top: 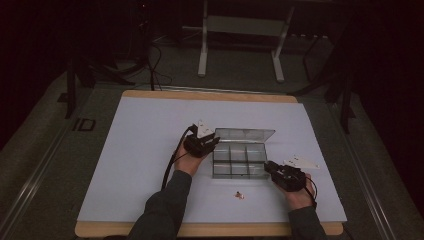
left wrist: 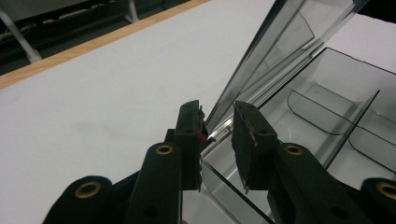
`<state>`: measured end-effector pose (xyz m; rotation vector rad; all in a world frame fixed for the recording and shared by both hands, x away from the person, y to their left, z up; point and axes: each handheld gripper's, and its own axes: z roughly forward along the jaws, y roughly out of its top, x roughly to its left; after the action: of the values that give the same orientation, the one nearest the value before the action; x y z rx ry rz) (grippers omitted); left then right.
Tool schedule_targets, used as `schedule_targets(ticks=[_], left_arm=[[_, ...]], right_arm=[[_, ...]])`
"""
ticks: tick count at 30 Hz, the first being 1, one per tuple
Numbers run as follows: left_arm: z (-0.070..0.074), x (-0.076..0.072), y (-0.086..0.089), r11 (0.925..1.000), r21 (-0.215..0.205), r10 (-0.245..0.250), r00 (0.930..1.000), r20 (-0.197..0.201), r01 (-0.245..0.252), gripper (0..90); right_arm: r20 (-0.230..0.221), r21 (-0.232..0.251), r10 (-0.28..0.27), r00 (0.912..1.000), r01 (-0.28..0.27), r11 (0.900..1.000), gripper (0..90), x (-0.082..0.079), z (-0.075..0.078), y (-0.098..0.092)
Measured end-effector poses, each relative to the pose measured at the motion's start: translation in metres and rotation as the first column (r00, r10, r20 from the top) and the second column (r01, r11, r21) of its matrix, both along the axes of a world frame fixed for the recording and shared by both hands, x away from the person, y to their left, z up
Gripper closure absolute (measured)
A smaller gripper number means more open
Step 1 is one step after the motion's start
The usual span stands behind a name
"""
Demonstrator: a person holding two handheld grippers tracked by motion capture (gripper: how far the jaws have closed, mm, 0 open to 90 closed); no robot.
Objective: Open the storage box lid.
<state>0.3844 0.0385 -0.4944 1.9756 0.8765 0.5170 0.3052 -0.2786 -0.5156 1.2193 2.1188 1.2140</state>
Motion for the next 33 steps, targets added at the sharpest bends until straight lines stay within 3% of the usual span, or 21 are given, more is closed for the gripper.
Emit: schedule_targets(ticks=[33], left_arm=[[-0.008,0.012,-0.003,0.9995,-0.013,0.029,0.9991,-0.032,-0.029,75.1]], right_arm=[[-0.010,-0.010,-0.002,0.9999,0.002,1.000,77.6,0.000,-0.002,-0.001]])
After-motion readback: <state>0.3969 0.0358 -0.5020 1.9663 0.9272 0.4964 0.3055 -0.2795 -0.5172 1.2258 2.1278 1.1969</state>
